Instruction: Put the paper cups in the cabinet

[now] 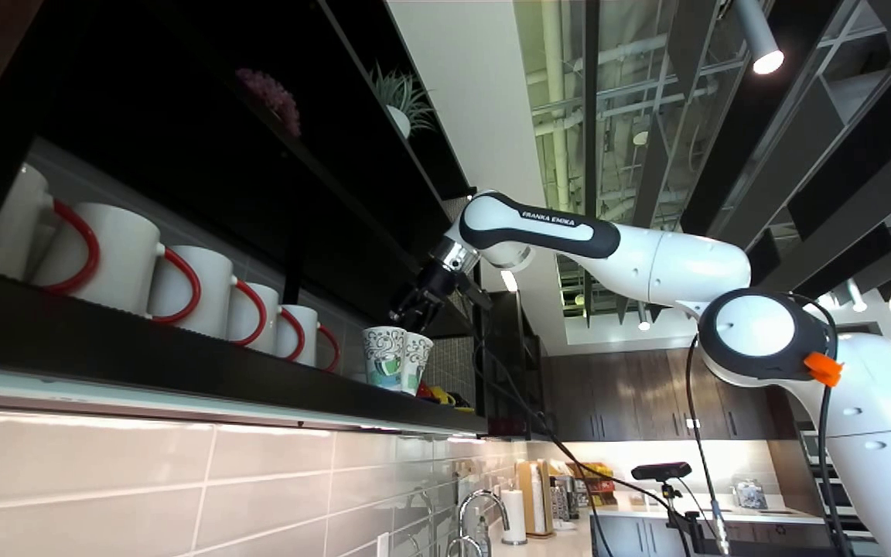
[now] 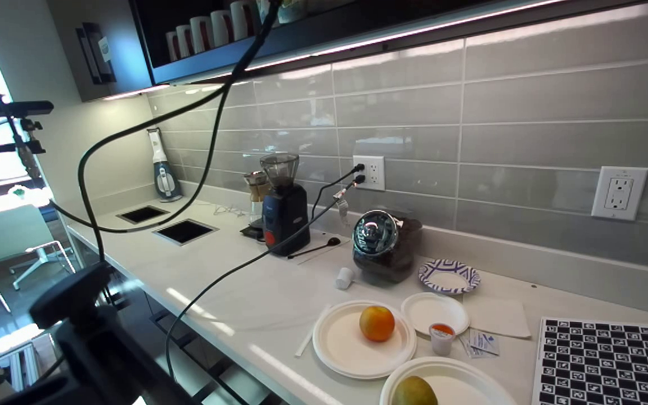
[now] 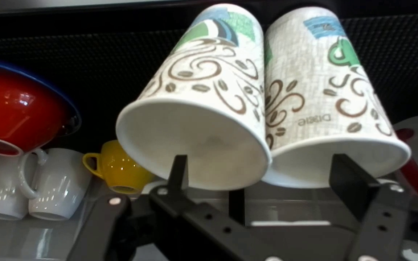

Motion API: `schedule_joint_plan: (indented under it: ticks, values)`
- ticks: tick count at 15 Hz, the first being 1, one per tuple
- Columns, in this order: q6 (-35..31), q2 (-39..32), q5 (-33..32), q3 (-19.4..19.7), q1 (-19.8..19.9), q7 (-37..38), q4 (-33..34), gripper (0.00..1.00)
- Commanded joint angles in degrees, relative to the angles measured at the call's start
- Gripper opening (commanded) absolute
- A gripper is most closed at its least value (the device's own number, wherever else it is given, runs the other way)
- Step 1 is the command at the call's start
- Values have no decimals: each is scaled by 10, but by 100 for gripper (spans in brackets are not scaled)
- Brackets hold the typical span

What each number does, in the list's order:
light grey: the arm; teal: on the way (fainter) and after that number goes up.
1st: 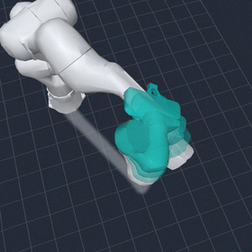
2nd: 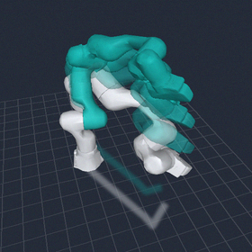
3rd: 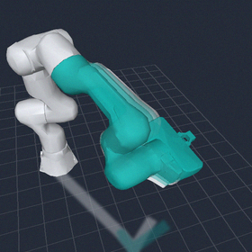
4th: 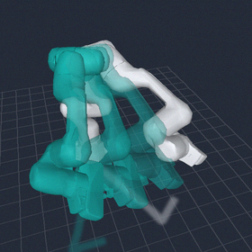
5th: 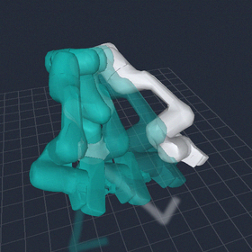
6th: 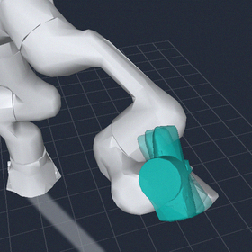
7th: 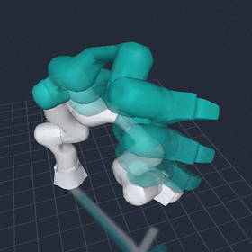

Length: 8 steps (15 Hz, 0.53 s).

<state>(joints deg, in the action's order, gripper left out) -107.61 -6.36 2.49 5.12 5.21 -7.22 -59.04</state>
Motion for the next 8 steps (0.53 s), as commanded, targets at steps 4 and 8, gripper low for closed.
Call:
schedule_joint_plan:
  ticks: [4, 8]
  values:
    - [-14, 7, 23, -1, 4, -18, 29, 100]
    - [-4, 31, 5, 1, 1, -2, 23, 100]
